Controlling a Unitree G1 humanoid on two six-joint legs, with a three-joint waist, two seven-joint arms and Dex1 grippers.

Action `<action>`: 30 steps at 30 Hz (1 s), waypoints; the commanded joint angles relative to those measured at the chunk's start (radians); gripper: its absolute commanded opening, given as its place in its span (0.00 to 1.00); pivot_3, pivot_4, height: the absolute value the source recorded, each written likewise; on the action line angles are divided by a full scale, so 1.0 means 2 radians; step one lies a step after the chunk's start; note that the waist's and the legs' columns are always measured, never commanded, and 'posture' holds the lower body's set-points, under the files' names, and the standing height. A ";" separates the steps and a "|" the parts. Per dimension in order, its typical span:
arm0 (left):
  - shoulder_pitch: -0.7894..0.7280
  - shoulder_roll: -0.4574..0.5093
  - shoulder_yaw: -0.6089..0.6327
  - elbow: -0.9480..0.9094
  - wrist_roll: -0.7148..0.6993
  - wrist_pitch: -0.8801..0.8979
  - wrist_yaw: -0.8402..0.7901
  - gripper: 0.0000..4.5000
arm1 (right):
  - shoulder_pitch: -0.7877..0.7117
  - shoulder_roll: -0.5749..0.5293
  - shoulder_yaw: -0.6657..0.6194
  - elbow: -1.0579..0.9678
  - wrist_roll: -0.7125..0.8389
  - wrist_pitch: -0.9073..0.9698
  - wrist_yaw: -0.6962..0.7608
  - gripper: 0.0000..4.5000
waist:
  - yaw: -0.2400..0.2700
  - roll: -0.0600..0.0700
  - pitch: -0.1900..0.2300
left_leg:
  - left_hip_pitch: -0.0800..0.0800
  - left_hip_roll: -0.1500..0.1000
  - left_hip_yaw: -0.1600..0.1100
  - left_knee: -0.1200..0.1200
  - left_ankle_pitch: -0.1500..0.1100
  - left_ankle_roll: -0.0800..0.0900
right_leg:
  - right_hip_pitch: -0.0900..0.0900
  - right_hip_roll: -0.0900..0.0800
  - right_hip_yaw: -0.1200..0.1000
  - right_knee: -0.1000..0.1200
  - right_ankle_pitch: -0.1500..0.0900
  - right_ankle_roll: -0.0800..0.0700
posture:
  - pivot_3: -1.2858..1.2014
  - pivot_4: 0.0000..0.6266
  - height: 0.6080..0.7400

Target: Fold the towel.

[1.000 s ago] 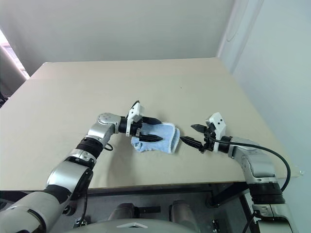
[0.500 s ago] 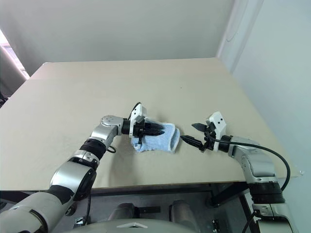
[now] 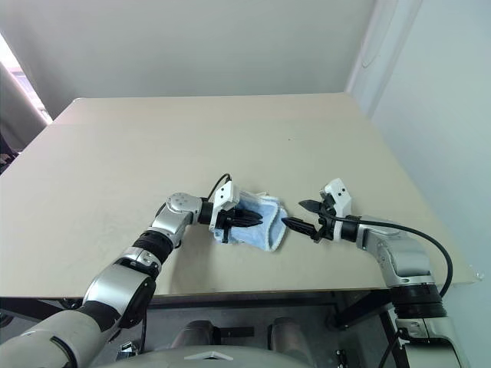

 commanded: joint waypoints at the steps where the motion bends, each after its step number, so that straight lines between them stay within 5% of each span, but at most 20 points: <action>1: -0.017 0.006 0.020 -0.007 -0.020 0.017 -0.007 0.14 | -0.007 0.007 -0.017 -0.013 0.018 0.008 -0.007 1.00 | 0.000 0.000 0.000 | 0.000 0.000 0.000 0.000 0.000 0.000 | 0.000 0.000 0.000 0.000 0.000 0.000 | 0.52 0.00 1.00; 9: -0.023 0.045 0.044 -0.060 -0.038 0.043 -0.003 0.74 | -0.022 0.028 -0.044 -0.001 0.070 0.072 -0.032 1.00 | -0.005 0.000 0.000 | -0.001 0.000 0.000 -0.001 0.000 0.000 | -0.001 0.000 0.000 0.000 0.000 0.000 | 0.52 0.00 1.00; 17: 0.028 0.115 0.061 -0.246 -0.100 0.144 -0.036 0.74 | -0.059 0.021 -0.068 0.040 0.156 0.296 -0.067 1.00 | -0.007 0.000 0.000 | -0.001 0.000 0.000 -0.001 0.000 0.000 | -0.001 0.000 0.000 0.000 0.001 -0.001 | 0.52 0.00 1.00; 30: 0.165 0.234 0.071 -0.439 -0.152 0.249 -0.022 0.74 | -0.094 0.066 -0.057 0.079 0.160 0.358 -0.084 1.00 | -0.008 0.000 0.000 | 0.000 0.001 0.000 -0.001 0.000 0.000 | -0.001 0.001 0.000 0.000 0.000 -0.001 | 0.52 0.00 1.00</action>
